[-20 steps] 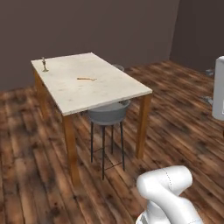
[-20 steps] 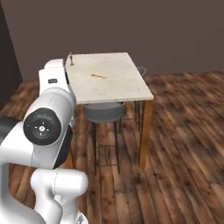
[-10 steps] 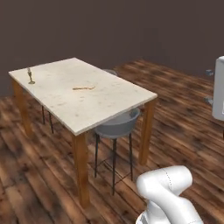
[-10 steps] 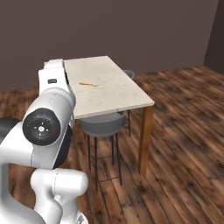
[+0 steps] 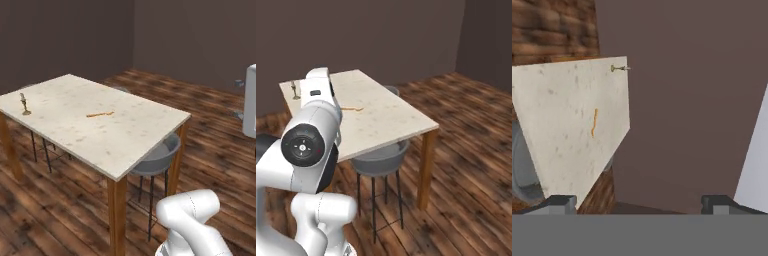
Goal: Pick the candle and jar from the dining table and place them in the open cabinet. Close the cabinet after placing the objects.
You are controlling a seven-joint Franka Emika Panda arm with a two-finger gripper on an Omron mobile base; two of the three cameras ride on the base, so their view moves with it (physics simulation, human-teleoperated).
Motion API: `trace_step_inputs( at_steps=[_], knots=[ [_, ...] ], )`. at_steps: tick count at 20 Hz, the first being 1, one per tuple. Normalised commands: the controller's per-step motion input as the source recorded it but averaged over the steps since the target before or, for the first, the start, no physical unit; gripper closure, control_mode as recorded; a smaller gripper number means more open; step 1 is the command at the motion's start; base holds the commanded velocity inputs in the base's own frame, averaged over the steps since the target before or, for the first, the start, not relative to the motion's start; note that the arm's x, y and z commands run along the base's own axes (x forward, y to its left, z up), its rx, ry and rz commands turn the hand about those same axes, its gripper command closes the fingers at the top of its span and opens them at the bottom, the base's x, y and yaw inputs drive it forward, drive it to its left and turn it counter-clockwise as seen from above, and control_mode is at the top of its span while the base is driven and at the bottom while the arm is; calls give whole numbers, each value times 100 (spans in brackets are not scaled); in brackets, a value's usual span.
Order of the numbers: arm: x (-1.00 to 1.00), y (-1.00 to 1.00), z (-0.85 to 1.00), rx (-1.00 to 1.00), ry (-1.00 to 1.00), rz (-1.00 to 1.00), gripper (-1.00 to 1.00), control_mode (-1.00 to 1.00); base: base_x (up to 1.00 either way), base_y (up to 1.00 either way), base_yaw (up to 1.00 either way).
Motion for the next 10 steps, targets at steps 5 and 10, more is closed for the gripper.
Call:
trace_step_inputs(
  at_steps=[5,10],
  knots=[
    [0,0,0,0,0,0,-100,100,38,92,-37],
    [0,0,0,0,0,0,-100,100,2,98,-34]
  ],
)
